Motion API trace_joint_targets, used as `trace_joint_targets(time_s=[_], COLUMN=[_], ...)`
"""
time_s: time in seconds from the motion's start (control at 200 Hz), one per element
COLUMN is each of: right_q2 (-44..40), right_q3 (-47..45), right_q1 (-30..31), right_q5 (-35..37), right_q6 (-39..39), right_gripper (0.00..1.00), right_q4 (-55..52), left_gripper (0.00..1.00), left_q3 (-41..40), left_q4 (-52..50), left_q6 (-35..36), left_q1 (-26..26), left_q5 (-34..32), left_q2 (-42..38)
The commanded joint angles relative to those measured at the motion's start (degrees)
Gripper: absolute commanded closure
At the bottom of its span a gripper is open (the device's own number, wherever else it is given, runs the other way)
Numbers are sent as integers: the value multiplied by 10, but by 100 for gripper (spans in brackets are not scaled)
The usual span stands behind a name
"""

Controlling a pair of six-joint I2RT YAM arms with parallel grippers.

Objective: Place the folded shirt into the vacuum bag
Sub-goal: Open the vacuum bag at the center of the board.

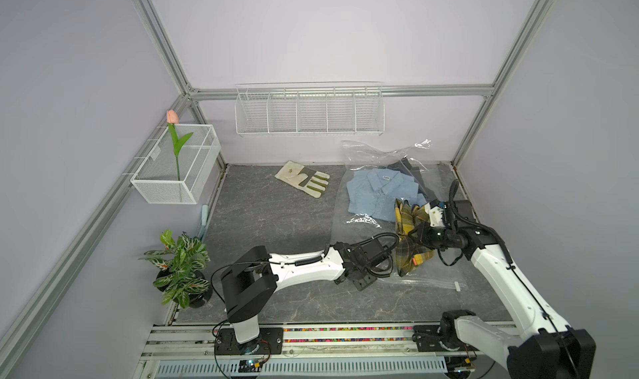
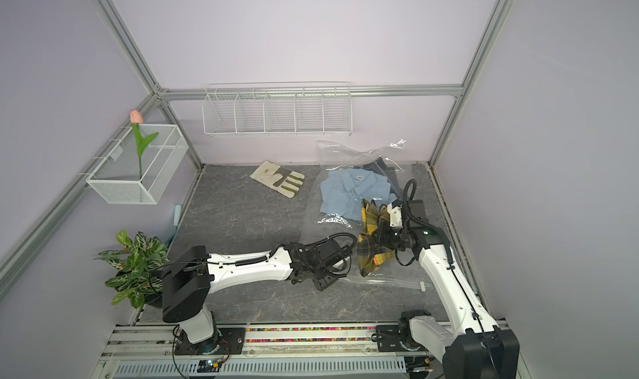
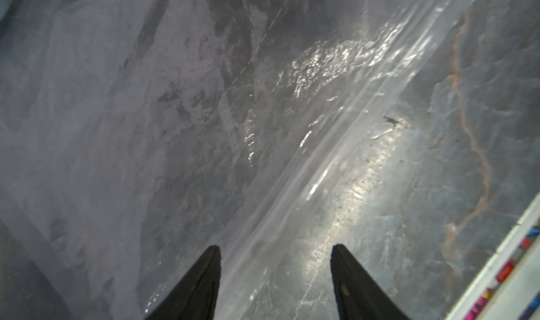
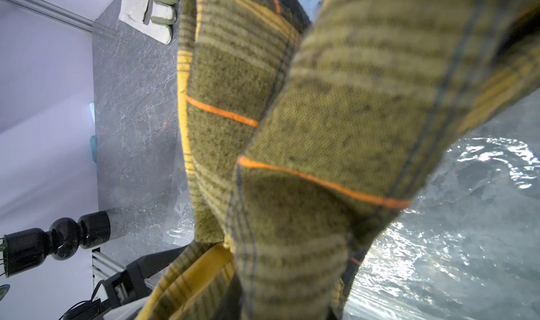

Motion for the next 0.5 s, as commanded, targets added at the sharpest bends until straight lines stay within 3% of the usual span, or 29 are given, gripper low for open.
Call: trace_joint_targets(time_s=[0.0, 0.265, 0.495], right_q2=[-20, -34, -45], right_q3=[-15, -22, -15], right_q1=[-3, -5, -12], right_q5=[2, 13, 29], right_q6=[-1, -9, -26], right_gripper=[93, 93, 93], right_q4=[-16, -31, -60], left_gripper=[37, 40, 56], left_q3=[20, 40, 45], left_q4=[5, 24, 44], left_q6=[44, 91, 78], left_q1=[-10, -15, -14], left_q5=[-83, -127, -150], left_q2=[19, 60, 58])
